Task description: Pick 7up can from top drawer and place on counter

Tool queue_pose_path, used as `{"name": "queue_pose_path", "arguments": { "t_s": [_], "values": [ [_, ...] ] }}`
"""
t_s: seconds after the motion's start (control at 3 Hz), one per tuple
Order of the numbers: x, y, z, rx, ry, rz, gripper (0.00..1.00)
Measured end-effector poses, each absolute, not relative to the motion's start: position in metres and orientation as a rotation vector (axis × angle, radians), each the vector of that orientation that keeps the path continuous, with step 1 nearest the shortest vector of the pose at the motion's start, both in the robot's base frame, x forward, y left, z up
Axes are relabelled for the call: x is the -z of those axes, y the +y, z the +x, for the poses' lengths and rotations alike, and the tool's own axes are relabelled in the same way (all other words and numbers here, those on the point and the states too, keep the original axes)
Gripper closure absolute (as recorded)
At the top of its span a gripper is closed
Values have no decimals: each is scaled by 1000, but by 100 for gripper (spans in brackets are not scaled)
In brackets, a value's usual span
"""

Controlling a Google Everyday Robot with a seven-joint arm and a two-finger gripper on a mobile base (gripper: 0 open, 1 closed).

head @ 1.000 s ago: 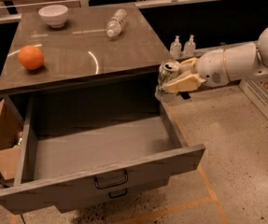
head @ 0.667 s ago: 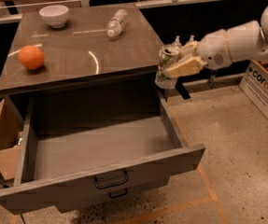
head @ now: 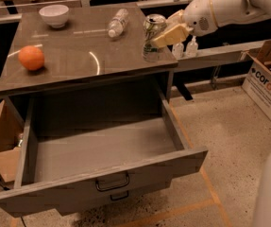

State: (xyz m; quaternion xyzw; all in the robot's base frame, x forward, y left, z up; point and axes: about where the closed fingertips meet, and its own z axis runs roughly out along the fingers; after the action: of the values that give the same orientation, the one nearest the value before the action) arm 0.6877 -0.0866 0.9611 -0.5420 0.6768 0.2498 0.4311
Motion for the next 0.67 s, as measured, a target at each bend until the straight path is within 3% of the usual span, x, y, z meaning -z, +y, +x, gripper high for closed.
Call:
{"name": "queue_pose_path", "arguments": {
  "t_s": [0.67],
  "values": [
    [-978, -3, 729, -677, 1677, -1364, 100]
  ]
}}
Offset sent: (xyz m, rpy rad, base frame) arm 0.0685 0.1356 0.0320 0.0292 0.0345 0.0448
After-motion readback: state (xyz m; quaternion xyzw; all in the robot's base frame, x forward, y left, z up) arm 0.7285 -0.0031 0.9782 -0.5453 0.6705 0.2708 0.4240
